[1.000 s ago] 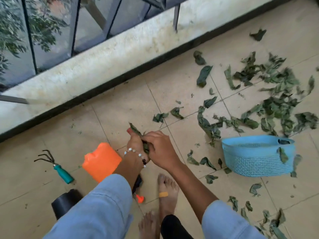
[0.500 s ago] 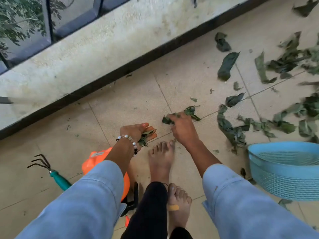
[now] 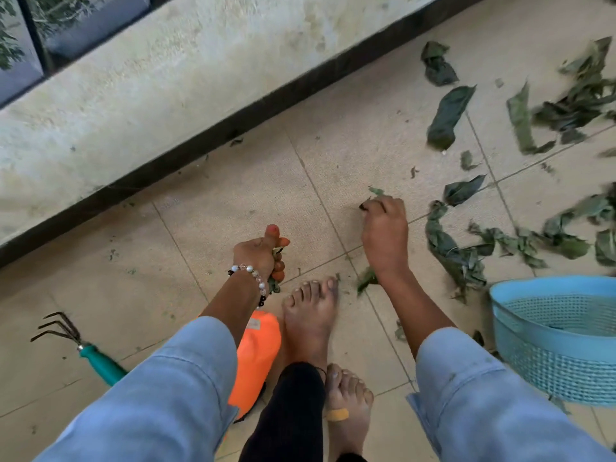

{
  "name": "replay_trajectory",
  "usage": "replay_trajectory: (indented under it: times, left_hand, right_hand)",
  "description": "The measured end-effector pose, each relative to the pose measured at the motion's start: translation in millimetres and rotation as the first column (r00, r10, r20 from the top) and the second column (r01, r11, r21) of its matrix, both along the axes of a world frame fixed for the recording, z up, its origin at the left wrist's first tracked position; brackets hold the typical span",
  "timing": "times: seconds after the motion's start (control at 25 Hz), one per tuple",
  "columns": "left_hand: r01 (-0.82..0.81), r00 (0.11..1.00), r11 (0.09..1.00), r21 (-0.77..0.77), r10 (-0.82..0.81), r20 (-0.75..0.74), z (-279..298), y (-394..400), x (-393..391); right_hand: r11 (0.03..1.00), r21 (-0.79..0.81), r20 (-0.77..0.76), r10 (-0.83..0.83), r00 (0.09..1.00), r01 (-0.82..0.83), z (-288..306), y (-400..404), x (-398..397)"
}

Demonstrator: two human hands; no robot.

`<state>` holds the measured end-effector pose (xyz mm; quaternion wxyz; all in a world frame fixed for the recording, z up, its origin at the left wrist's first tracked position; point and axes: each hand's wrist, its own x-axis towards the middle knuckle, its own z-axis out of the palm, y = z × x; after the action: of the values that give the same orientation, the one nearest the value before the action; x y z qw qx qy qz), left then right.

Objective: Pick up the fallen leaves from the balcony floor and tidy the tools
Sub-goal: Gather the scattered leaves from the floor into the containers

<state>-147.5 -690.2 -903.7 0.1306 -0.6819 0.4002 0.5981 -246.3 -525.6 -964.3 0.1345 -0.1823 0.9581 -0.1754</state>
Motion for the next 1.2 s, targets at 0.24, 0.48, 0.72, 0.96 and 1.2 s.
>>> replay_trajectory:
  times: [0.24,0.48,0.72,0.96,1.2]
  left_hand:
    - [-0.007,0.999,1.0,-0.024,0.008,0.034,-5,11,-5]
    - [0.046,0.996,0.999,0.007,-0.046,0.074,-10,25,5]
    - [0.077,0.995,0.996,0.037,-0.079,0.062,-6,38,2]
    - [0.076,0.997,0.99,0.118,-0.076,-0.008,33,58,-10]
    - [0.028,1.0,0.988,0.153,-0.027,-0.006,80,71,-44]
  right_hand:
    - [0.942,0.335,0.392,-0.11,0.913,-0.031,9,35,30]
    - [0.86,0.406,0.39,0.143,0.91,-0.309,5,64,62]
    - [0.972,0.187,0.269,0.091,0.959,-0.144,-11,78,36]
    - [0.617,-0.288,0.789,-0.281,0.547,0.732,83,28,35]
    - [0.832,-0.471,0.502,-0.02,0.864,0.293,174,-3,77]
